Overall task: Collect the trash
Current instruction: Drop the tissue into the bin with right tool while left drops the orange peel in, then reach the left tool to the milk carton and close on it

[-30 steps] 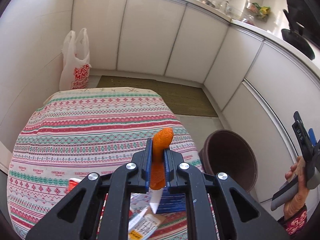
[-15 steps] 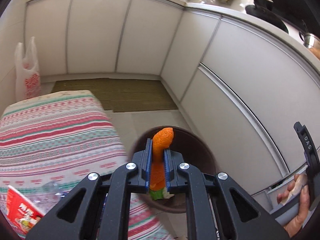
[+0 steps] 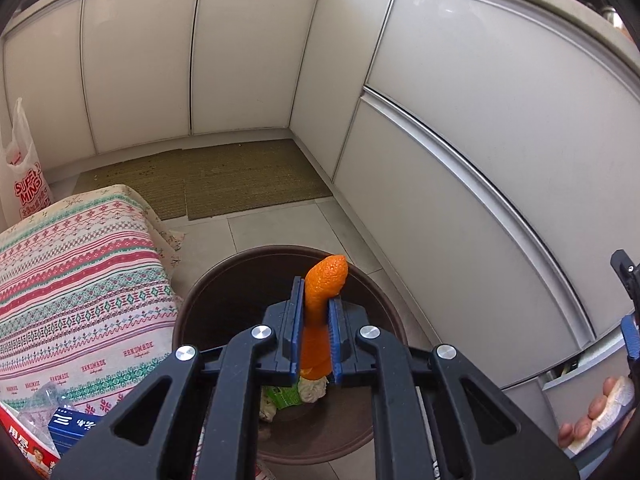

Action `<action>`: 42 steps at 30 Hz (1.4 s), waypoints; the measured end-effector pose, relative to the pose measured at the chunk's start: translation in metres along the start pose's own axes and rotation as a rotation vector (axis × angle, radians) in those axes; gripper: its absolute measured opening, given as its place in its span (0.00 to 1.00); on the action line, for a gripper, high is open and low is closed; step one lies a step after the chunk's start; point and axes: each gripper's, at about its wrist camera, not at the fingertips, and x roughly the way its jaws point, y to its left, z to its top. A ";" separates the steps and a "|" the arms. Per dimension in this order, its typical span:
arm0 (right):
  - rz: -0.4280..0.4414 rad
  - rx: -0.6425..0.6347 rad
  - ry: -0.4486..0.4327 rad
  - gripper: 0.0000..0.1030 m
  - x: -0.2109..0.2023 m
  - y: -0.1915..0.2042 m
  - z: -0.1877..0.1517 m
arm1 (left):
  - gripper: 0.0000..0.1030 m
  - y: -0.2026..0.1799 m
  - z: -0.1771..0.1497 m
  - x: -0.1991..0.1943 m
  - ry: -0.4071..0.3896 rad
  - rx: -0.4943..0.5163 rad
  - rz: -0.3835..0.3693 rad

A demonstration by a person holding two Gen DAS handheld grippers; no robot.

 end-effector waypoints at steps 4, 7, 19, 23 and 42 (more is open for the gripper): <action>-0.005 -0.001 0.012 0.93 0.003 0.000 -0.001 | 0.14 -0.004 0.000 0.012 0.022 0.005 0.002; -0.006 0.002 0.023 0.93 0.004 0.000 -0.002 | 0.15 -0.002 -0.002 0.017 0.040 0.003 0.001; -0.001 -0.015 0.040 0.93 0.006 0.009 0.000 | 0.52 -0.002 -0.005 0.013 0.028 0.019 0.019; -0.005 -0.022 0.058 0.93 0.009 0.010 -0.001 | 0.73 0.002 -0.009 0.012 0.025 0.013 0.039; 0.065 -0.149 0.202 0.93 -0.009 0.046 -0.022 | 0.83 0.101 -0.040 -0.058 0.053 -0.010 0.188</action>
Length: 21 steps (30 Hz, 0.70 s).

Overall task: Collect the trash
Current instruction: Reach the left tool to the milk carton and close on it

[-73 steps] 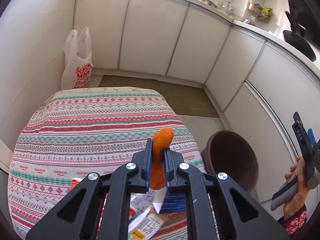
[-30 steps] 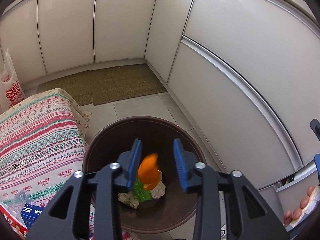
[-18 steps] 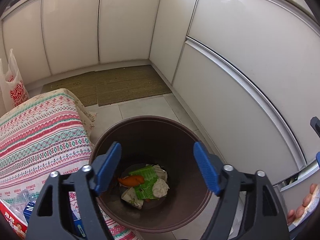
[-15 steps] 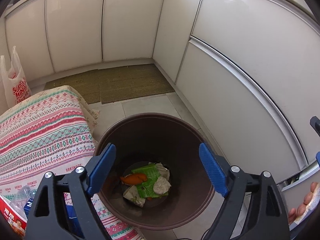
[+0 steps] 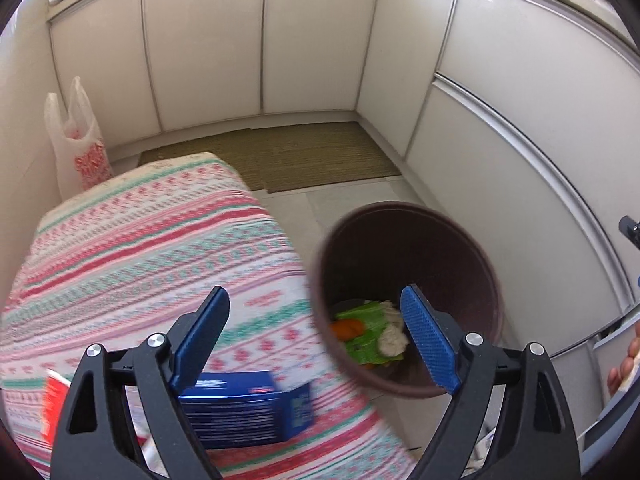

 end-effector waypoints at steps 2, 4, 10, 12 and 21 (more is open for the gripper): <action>0.019 -0.016 0.000 0.93 -0.009 0.008 -0.005 | 0.86 0.022 0.000 -0.010 0.013 0.031 0.030; 0.050 -0.031 0.011 0.93 -0.018 0.018 -0.011 | 0.86 0.042 0.001 -0.018 0.031 0.062 0.065; 0.156 -0.098 0.053 0.93 -0.042 0.055 -0.034 | 0.87 0.110 -0.011 -0.030 0.133 0.059 0.172; 0.185 -0.136 0.059 0.93 -0.049 0.070 -0.043 | 0.87 0.135 -0.023 -0.031 0.175 0.009 0.205; 0.278 -0.314 0.075 0.93 -0.068 0.122 -0.073 | 0.87 0.194 -0.093 -0.042 0.282 -0.168 0.145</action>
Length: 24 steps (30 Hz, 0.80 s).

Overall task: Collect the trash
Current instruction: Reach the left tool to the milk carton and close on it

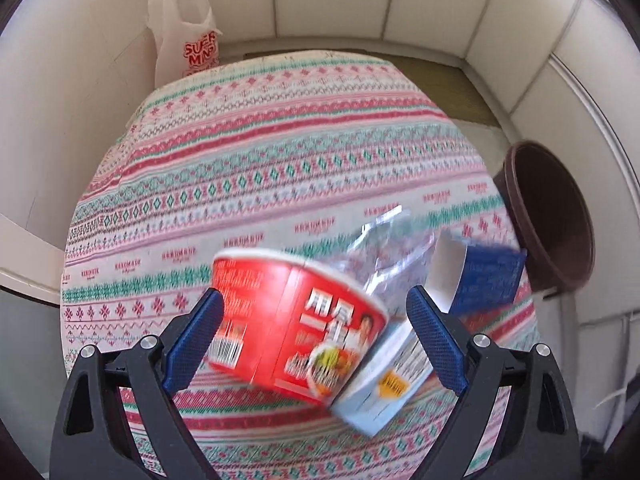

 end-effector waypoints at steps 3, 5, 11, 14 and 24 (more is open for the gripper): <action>0.019 -0.020 0.017 0.93 0.001 0.009 -0.002 | 0.87 -0.005 -0.014 -0.006 0.001 0.101 0.020; 0.031 -0.023 0.020 0.93 0.000 0.012 -0.001 | 0.87 -0.022 -0.022 -0.011 0.003 0.213 -0.019; 0.027 -0.013 0.023 0.93 0.001 0.009 0.000 | 0.87 -0.087 -0.044 0.004 0.101 0.486 -0.068; 0.019 0.002 0.029 0.93 0.003 0.001 0.003 | 0.87 -0.103 -0.049 0.027 0.159 0.536 -0.050; 0.010 0.021 0.055 0.93 0.009 -0.012 0.003 | 0.87 -0.114 -0.051 0.070 0.232 0.577 0.014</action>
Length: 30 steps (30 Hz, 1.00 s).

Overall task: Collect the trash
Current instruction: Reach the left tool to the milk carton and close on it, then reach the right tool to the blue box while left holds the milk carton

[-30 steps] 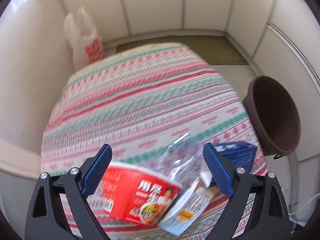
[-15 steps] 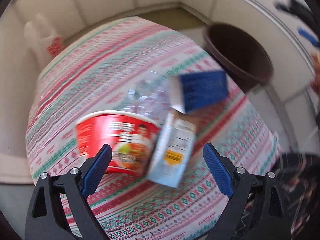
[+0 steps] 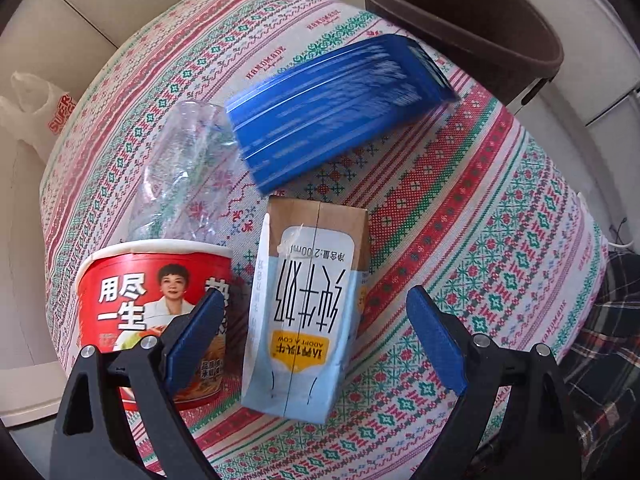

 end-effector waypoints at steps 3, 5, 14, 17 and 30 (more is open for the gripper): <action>0.001 -0.015 0.002 0.93 0.000 0.003 -0.001 | 0.87 0.001 0.002 0.007 0.009 0.000 0.006; 0.002 -0.027 0.005 0.93 0.001 0.005 -0.001 | 0.87 0.001 0.004 0.010 0.010 0.000 0.011; 0.000 -0.072 0.021 0.93 0.006 0.016 -0.005 | 0.59 0.008 -0.003 0.022 0.003 0.022 0.015; 0.008 -0.102 0.025 0.93 0.006 0.024 -0.008 | 0.58 0.006 -0.012 0.019 -0.012 0.020 0.003; 0.222 -0.578 0.108 0.93 0.020 0.114 -0.054 | 0.58 0.024 -0.091 -0.059 -0.292 -0.172 -0.163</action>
